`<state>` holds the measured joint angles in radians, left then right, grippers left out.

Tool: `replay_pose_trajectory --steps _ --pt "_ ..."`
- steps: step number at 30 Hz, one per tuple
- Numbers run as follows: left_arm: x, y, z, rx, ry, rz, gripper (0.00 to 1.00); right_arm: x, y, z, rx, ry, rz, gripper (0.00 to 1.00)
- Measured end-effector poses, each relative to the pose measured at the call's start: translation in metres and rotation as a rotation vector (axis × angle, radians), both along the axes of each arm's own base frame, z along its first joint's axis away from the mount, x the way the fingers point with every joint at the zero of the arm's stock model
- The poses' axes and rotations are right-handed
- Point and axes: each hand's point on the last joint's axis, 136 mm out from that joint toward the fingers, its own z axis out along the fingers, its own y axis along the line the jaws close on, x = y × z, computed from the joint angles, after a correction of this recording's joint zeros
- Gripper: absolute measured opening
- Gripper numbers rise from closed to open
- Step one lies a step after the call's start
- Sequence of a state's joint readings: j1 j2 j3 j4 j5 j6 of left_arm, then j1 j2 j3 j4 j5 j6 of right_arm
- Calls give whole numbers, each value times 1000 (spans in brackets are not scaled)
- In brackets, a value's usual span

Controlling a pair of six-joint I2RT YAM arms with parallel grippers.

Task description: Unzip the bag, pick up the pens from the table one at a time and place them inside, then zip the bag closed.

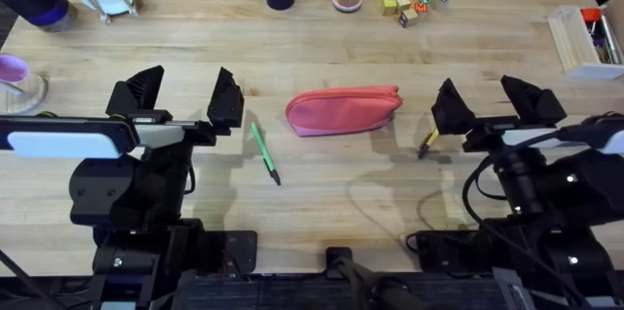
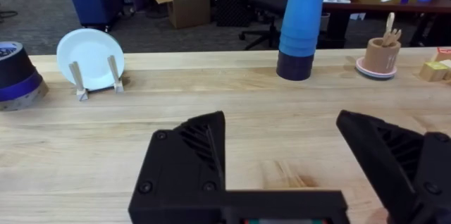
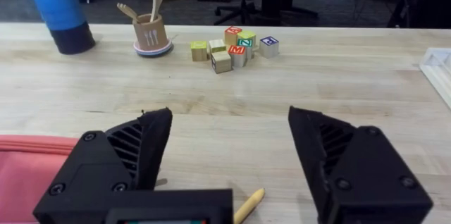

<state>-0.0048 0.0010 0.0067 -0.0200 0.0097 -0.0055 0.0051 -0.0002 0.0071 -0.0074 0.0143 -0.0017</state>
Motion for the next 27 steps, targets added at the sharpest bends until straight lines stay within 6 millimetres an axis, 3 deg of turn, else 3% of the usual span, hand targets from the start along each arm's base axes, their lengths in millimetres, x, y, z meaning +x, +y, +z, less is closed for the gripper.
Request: replay_pose_trajectory --steps 22,27 --pt "0 12 2 14 -6 68 993 0 0 -1 -3 5 -2 997" --pt "0 12 13 0 -52 70 994 0 -1 0 -4 2 -7 997"
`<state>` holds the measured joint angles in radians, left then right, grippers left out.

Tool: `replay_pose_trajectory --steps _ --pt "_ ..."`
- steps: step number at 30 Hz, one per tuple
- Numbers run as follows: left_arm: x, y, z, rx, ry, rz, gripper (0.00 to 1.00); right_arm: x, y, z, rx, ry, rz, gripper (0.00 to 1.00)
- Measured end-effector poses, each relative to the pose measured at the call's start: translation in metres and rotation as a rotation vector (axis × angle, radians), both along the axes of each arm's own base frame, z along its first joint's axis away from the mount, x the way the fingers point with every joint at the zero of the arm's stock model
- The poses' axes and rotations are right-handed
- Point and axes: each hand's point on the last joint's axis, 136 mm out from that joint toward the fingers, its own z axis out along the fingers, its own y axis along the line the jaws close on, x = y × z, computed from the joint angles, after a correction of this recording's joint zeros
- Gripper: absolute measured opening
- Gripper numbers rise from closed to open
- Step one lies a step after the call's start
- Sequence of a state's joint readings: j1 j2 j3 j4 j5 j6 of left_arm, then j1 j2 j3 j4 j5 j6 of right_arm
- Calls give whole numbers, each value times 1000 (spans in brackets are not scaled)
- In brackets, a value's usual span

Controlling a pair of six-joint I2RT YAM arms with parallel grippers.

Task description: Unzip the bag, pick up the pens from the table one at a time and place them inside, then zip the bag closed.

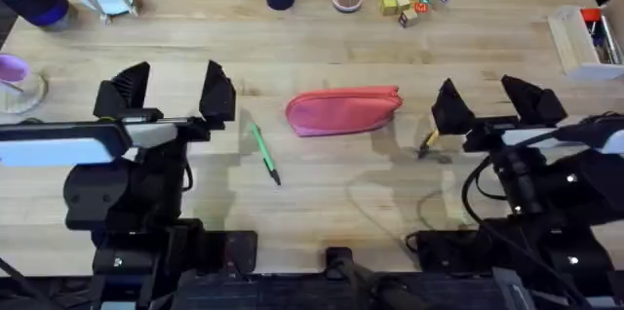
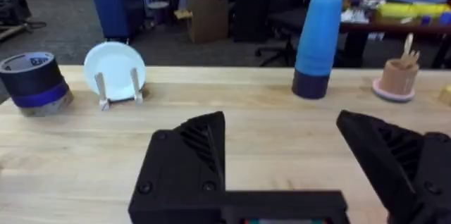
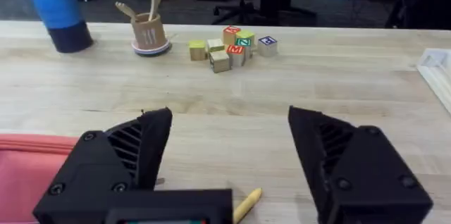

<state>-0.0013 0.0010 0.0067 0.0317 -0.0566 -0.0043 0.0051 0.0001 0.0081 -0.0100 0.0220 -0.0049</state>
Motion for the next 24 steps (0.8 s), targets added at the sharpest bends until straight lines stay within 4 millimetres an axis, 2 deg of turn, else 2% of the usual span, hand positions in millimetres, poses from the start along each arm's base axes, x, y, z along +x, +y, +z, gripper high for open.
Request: replay_pose_trajectory --steps 4,10,13,19,24 --pt "-1 0 13 -31 -55 -1 993 -1 -4 0 -3 7 -25 996" --pt "-1 0 15 -52 -47 -2 991 -8 -13 5 -11 85 -78 996" --pt "-2 0 28 -56 -47 -3 991 -12 -16 10 -18 146 -89 995" --pt "6 0 54 -57 33 0 992 -10 -16 34 -53 244 -87 996" --pt "26 -1 72 -57 160 -2 991 5 -17 63 -96 309 -78 996"
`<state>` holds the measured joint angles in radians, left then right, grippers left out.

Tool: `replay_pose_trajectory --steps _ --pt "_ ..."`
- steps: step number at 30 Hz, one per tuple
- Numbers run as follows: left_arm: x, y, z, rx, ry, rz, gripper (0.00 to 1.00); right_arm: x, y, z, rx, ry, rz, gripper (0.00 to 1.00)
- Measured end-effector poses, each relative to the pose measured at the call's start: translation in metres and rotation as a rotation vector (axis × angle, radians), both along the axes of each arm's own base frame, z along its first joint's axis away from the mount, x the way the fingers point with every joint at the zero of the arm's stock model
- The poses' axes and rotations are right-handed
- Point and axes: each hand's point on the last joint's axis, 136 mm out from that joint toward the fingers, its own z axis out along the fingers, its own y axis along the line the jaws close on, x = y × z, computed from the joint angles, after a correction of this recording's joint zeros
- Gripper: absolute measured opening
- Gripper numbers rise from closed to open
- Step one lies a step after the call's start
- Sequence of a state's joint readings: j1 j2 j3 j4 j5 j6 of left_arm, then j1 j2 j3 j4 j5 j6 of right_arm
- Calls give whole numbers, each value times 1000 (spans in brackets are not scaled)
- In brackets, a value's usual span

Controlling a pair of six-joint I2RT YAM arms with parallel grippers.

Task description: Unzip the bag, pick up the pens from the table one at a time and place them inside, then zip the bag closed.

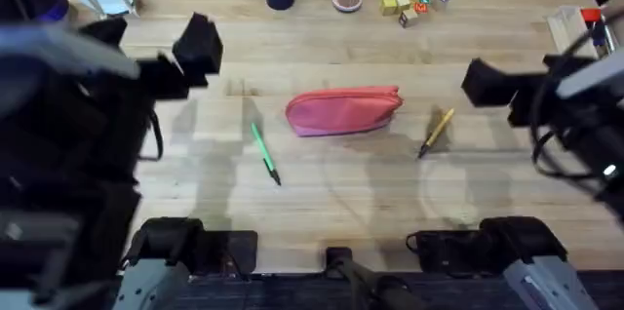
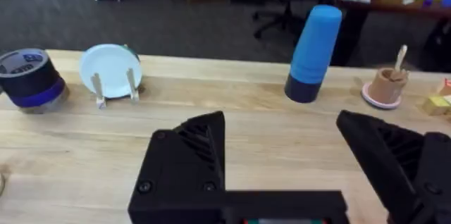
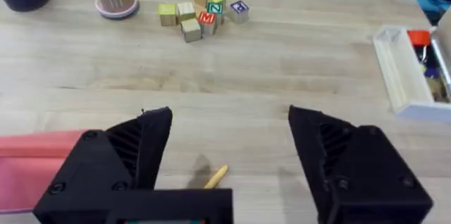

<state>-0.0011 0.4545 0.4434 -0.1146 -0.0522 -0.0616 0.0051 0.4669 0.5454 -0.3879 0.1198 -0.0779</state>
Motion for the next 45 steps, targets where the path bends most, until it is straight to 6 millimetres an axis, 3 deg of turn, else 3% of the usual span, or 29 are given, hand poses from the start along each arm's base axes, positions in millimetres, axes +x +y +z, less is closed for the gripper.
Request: replay_pose_trajectory --steps 5,12,17,23,45 --pt "26 -7 18 -8 113 -43 992 14 0 22 -17 96 8 996" --pt "45 -26 15 -43 339 -143 993 21 0 42 -25 201 14 996" --pt "36 -36 8 -75 475 -196 993 20 4 54 -15 197 31 995" --pt "23 -42 11 -97 537 -228 993 19 18 53 24 201 104 995" --pt "12 -64 12 -135 563 -356 993 19 28 54 52 196 156 996"
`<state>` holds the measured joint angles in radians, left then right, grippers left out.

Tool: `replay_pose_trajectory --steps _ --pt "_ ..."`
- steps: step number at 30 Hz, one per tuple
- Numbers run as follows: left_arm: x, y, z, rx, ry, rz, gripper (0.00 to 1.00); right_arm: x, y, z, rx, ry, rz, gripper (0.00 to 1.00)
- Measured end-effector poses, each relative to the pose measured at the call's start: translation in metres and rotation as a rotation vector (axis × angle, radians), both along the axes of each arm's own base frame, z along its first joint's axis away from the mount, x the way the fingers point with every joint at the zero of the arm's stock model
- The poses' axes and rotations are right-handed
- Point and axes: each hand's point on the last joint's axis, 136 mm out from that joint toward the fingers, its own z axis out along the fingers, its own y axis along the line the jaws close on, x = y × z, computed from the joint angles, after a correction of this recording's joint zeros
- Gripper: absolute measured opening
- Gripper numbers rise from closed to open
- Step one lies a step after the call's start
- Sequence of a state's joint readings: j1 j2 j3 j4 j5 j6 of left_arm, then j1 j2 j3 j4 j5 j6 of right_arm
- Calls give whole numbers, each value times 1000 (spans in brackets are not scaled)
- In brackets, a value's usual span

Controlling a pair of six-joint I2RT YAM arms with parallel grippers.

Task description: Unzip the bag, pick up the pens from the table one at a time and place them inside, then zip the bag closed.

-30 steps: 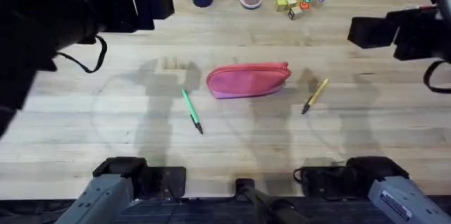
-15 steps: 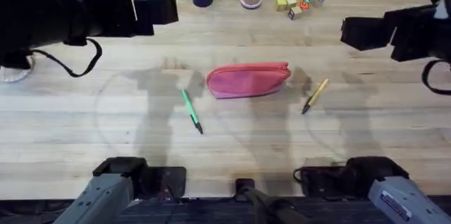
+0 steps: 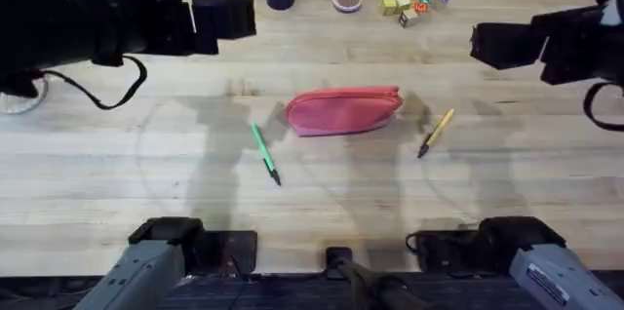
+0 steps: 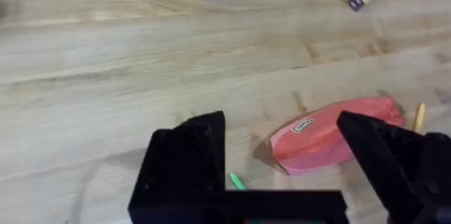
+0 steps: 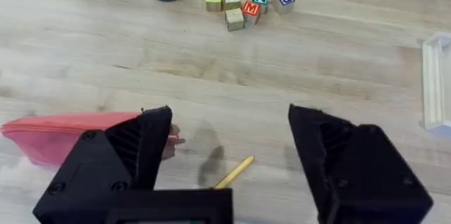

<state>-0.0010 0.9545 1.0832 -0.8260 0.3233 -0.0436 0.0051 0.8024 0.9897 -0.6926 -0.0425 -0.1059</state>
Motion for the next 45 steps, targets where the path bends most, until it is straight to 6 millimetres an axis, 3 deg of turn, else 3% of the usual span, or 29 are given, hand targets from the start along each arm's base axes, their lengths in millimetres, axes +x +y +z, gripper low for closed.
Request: replay_pose_trajectory --steps 15,26,33,36,45 --pt "-31 -47 2 -5 -59 -412 993 0 0 0 1 0 0 996" --pt "-32 -42 -3 57 -60 -426 994 0 0 0 1 0 0 996" --pt "-59 -41 -27 243 -55 -647 994 0 0 0 1 0 0 996" --pt "-67 -46 -28 355 -154 -823 994 0 0 0 1 0 0 996" --pt "-56 -51 -43 371 -164 -939 993 0 0 0 0 0 0 996"
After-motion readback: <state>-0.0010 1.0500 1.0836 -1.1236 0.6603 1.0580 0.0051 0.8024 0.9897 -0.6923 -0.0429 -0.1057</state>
